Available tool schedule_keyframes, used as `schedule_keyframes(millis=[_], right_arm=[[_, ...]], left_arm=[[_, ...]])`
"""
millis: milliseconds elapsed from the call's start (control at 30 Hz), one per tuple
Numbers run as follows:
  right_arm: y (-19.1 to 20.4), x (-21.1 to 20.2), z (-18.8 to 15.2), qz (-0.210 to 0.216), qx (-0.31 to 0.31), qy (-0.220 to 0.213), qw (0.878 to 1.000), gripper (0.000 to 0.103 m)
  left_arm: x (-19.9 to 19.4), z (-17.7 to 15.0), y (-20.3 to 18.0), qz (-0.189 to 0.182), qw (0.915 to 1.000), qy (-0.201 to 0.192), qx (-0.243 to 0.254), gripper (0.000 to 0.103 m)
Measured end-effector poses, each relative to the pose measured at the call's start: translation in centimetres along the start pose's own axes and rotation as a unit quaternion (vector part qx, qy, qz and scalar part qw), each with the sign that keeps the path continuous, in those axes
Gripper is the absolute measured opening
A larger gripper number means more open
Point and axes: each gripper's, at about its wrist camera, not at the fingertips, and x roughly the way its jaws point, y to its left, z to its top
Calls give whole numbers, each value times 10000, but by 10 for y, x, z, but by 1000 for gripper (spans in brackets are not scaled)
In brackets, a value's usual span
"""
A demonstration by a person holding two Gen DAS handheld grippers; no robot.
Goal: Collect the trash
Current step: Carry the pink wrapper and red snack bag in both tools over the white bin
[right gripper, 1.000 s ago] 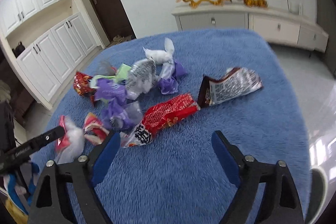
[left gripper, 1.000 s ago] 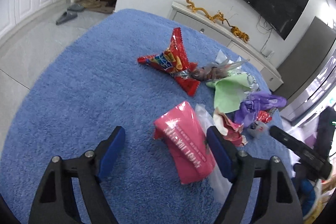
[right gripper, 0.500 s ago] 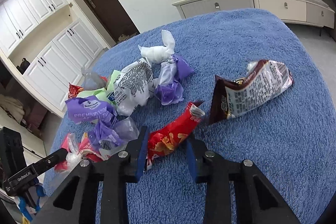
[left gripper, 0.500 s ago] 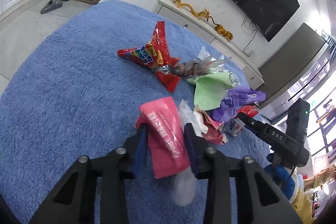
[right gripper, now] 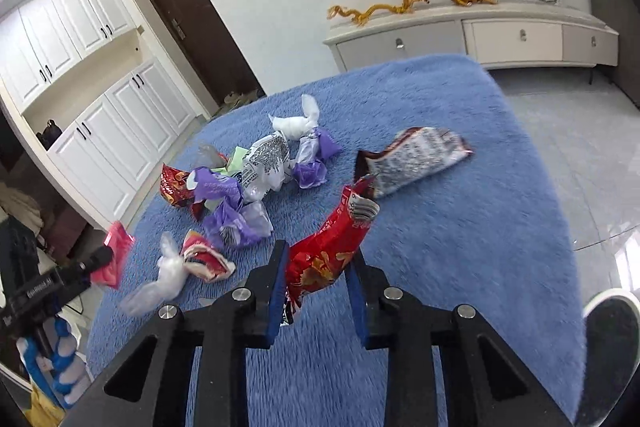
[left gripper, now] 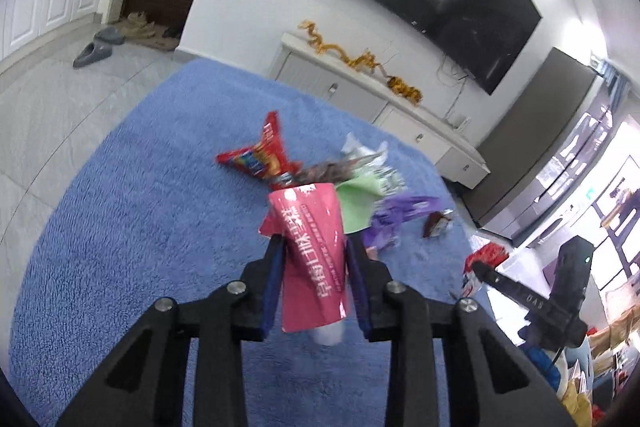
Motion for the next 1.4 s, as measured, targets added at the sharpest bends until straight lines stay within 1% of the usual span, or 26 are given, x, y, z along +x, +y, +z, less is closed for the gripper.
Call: schedule_keyframes(millis=[133, 267, 433, 633, 800, 1033, 1400], right_arm=[[-5, -33, -7, -141, 159, -198, 9996, 26], [-7, -72, -15, -273, 218, -481, 9982, 26], [-21, -121, -25, -466, 415, -803, 9948, 26], [-36, -165, -35, -663, 611, -1152, 9892, 26], [-43, -188, -41, -757, 701, -1337, 9856, 26], [-59, -213, -49, -847, 851, -1557, 9805, 26], [-92, -228, -60, -899, 1188, -1665, 9747, 26]], left_arm=[[-8, 2, -25, -292, 9994, -68, 161, 29], [-4, 1, -53, -611, 9976, 26, 333, 29], [-2, -5, -90, -945, 9937, 134, 589, 29], [-1, -12, -135, -1227, 9878, 251, 924, 29], [-2, -17, -170, -1430, 9820, 311, 1194, 29], [2, -21, -206, -1627, 9756, 382, 1425, 29], [16, -31, -253, -1792, 9665, 567, 1750, 29]])
